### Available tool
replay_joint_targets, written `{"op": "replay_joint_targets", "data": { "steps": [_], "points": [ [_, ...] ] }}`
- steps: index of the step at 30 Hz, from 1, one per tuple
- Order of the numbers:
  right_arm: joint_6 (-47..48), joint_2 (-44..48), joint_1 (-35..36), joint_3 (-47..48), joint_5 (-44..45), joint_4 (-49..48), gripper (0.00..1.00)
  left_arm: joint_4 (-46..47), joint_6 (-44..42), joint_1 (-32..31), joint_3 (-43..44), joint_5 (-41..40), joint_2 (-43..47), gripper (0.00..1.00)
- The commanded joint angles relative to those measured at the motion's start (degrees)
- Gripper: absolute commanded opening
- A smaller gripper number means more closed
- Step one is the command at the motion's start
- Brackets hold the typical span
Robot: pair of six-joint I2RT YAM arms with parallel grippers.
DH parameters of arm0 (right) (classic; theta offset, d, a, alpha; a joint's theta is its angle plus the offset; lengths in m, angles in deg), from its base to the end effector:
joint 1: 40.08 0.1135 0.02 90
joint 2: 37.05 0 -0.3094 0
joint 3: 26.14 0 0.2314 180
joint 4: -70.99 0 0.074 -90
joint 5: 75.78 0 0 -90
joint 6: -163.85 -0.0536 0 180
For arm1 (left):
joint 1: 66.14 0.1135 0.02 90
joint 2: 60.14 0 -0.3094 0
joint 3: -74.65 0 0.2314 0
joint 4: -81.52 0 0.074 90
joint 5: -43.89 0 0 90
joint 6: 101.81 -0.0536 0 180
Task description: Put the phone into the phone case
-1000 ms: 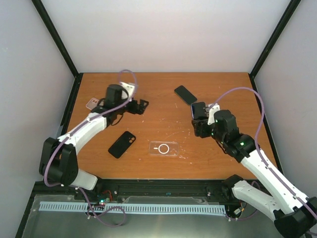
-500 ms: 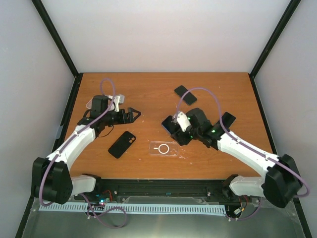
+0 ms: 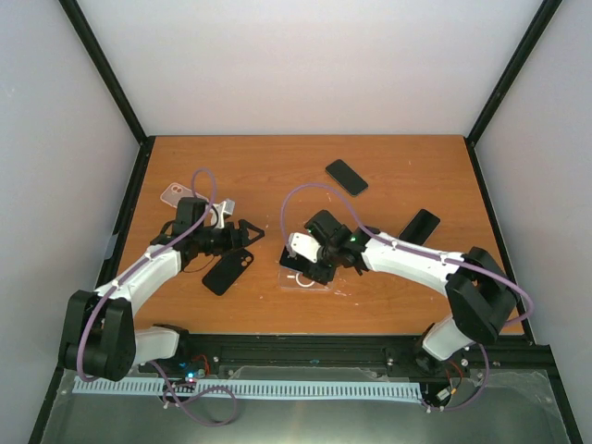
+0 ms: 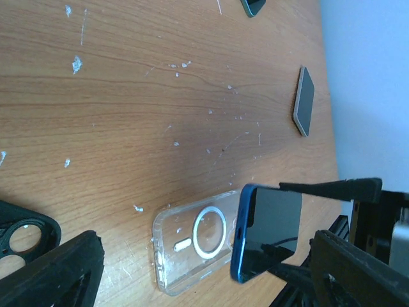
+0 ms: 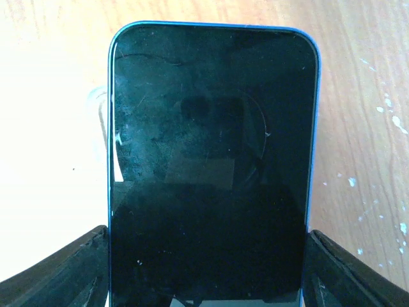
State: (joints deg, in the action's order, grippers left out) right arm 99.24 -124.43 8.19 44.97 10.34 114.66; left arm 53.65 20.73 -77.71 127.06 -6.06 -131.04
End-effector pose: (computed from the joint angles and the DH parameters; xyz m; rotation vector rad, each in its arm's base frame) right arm 0.1916 0.2202 0.2474 -1.5965 2.0919 0.2275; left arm 0.2063 -0.0774 0.2492 -0.0936 2.4566 -1.1874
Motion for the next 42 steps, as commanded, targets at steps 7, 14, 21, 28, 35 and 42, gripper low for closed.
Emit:
{"op": "replay_joint_targets", "data": {
  "steps": [7,14,21,28,35,42],
  "points": [
    [5.28,-7.01,5.77,6.55,1.9,6.89,0.65,3.18,3.14,0.6,-2.42,1.72,-0.74,0.86],
    [7.48,-11.01,6.41,8.83,5.77,10.21,0.64,3.17,2.27,0.62,-3.17,2.3,-1.65,0.83],
    [8.92,-11.49,6.4,8.71,5.74,11.21,0.65,5.44,2.4,0.59,-3.98,2.74,-2.07,0.83],
    [9.45,-14.46,6.39,10.54,6.01,11.7,0.67,6.13,2.34,0.59,-4.25,3.54,-3.6,0.82],
    [10.12,-16.87,6.4,12.51,7.02,12.05,0.68,6.32,2.25,0.63,-5.04,4.4,-4.14,0.81],
    [8.58,-17.92,6.38,13.87,9.77,14.65,0.68,6.5,2.27,0.59,-5.22,4.55,-4.07,0.81]
  ]
}}
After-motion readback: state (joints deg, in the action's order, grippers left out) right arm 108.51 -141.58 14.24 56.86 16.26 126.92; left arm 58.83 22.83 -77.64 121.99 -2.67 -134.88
